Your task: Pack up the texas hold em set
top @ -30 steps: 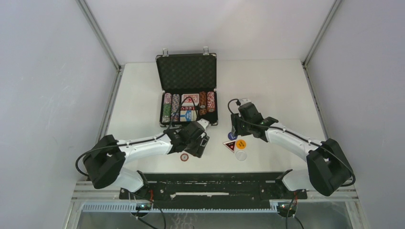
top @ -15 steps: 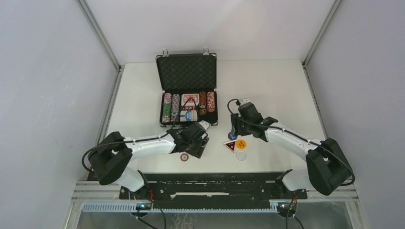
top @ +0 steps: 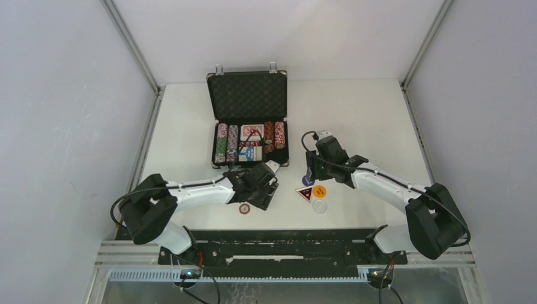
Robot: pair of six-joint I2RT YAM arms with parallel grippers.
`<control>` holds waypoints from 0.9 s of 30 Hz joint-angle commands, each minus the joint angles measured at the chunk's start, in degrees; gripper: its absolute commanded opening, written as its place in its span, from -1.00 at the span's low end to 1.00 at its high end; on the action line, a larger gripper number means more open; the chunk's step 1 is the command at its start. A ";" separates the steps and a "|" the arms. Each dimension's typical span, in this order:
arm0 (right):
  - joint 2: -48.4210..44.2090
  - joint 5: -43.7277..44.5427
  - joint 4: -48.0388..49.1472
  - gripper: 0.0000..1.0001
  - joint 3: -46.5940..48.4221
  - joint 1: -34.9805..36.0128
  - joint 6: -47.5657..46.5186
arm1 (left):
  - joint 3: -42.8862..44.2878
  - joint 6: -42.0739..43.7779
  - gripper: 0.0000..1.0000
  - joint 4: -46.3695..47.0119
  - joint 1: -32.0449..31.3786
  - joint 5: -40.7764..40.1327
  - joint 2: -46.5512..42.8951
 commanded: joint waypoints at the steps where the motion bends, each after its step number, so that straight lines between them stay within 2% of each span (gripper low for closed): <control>1: -0.06 -0.10 2.23 0.27 0.00 0.11 0.04 | -1.84 -0.08 0.28 -3.78 -0.34 1.97 -1.19; 9: 0.02 -0.07 2.37 0.27 0.02 0.12 0.12 | -2.47 -0.11 0.20 -3.84 -0.60 2.66 -1.96; 23: 0.70 -0.22 2.50 0.27 0.05 0.19 0.30 | -1.90 -0.51 -0.38 -3.17 -0.87 1.87 -0.20; 27: 0.95 -0.26 2.50 0.27 0.03 0.20 0.24 | -1.27 -0.59 -0.42 -3.65 -0.96 1.19 -1.64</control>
